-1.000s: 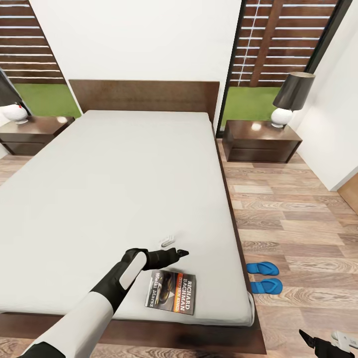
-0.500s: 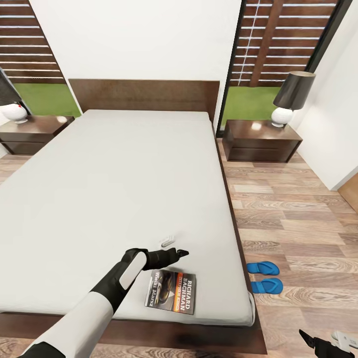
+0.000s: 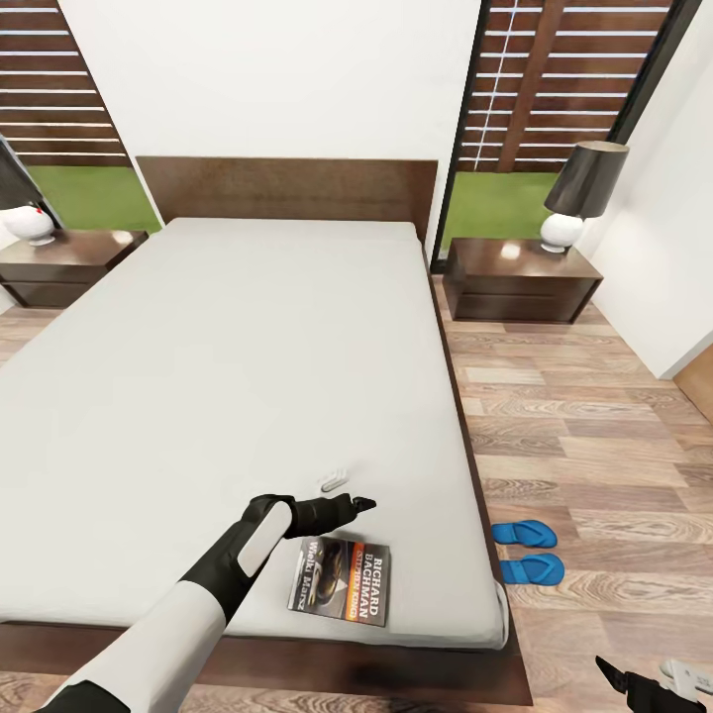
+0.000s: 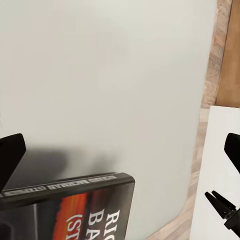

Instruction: In the bedroom, move the book from the bed onto either nightstand, and place the two sandals side by side next to the bed.

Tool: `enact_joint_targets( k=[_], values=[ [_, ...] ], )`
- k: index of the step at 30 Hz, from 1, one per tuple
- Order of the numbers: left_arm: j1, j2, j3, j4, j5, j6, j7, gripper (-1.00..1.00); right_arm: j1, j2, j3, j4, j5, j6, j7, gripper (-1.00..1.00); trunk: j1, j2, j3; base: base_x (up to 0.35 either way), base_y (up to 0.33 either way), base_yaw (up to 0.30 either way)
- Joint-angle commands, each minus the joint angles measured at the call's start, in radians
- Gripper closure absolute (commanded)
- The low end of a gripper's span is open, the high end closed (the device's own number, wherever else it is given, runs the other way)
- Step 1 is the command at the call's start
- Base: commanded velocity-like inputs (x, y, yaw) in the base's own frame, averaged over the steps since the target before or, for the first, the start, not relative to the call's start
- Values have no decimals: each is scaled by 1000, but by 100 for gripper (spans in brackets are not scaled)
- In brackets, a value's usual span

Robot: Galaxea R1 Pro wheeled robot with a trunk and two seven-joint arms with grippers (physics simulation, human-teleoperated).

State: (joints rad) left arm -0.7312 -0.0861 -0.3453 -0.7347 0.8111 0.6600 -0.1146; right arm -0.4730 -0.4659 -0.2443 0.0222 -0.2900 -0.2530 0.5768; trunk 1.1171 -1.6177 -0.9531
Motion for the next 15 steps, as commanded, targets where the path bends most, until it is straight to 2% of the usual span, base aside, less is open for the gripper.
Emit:
enact_joint_targets(
  k=[1, 3, 10, 15],
  values=[
    [-1, 0, 0, 0, -1, 3, -2, -100, -1, 0, -1, 2, -6, -2, 6, -100, 0, 0, -1, 0, 0, 0],
    [-1, 0, 0, 0, -1, 3, -2, -100, -1, 0, -1, 2, -6, -2, 6, -100, 0, 0, -1, 0, 0, 0],
    [0, 0, 0, 0, -1, 3, -2, -100, -1, 0, -1, 2, -6, -2, 6, -100, 27, -49, -23, 0, 0, 0],
    [-1, 0, 0, 0, -1, 4, -2, -100, -1, 0, -1, 2, -6, -2, 6, -100, 27, -49, -23, 0, 0, 0]
  ],
)
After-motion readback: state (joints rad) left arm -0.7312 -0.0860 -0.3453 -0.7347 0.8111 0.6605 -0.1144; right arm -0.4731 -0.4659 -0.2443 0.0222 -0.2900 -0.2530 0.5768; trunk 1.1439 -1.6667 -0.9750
